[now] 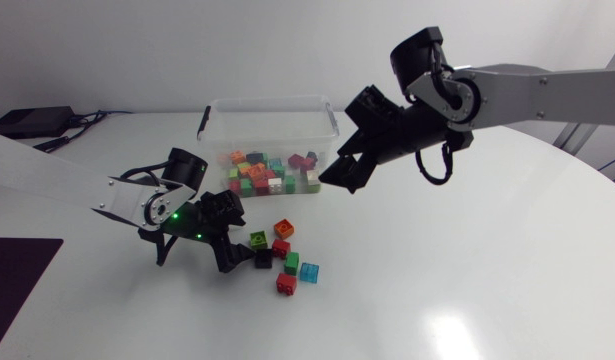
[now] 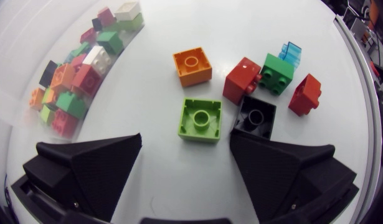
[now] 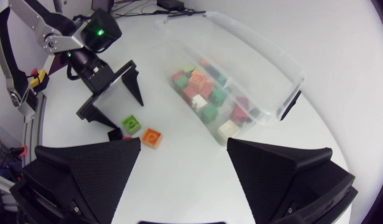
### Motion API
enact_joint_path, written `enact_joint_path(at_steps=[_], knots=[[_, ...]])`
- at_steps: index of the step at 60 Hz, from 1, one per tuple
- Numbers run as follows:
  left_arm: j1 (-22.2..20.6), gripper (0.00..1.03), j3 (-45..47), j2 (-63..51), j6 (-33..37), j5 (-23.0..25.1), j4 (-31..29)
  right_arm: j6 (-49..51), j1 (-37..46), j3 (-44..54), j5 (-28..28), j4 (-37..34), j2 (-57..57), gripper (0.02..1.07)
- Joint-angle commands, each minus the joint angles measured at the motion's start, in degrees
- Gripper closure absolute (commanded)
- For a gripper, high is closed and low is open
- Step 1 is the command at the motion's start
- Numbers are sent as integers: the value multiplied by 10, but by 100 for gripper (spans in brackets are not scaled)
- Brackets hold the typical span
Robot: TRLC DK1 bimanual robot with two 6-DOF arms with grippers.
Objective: Place the duplo bricks in the container
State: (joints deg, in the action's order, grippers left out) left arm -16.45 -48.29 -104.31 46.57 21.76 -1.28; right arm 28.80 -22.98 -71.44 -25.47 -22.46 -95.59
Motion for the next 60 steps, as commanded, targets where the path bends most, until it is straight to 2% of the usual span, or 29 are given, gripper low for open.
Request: enact_joint_path(at_steps=[1,9,14,27,36,38,39,41,60], knots=[[8,6,-15,-12,16,18,12,10,-18,38,1,8,15,7],[8,8,-29,-25,16,29,12,-5,-42,64,30,28,0,7],[6,14,-30,-30,17,41,12,-16,-54,69,39,33,-16,7],[-1,45,-41,-54,20,55,12,-47,-82,56,62,31,-66,7],[-5,49,-43,-56,25,72,12,-65,-94,46,75,29,-90,7],[-9,62,-43,-57,26,74,12,-73,-95,38,75,28,-99,7],[-10,64,-43,-57,27,74,12,-74,-95,35,76,26,-101,7],[-11,75,-44,-59,26,74,12,-80,-99,22,78,14,-113,7],[-10,78,-29,-34,29,72,-19,-153,-120,-84,81,-51,-195,10]])
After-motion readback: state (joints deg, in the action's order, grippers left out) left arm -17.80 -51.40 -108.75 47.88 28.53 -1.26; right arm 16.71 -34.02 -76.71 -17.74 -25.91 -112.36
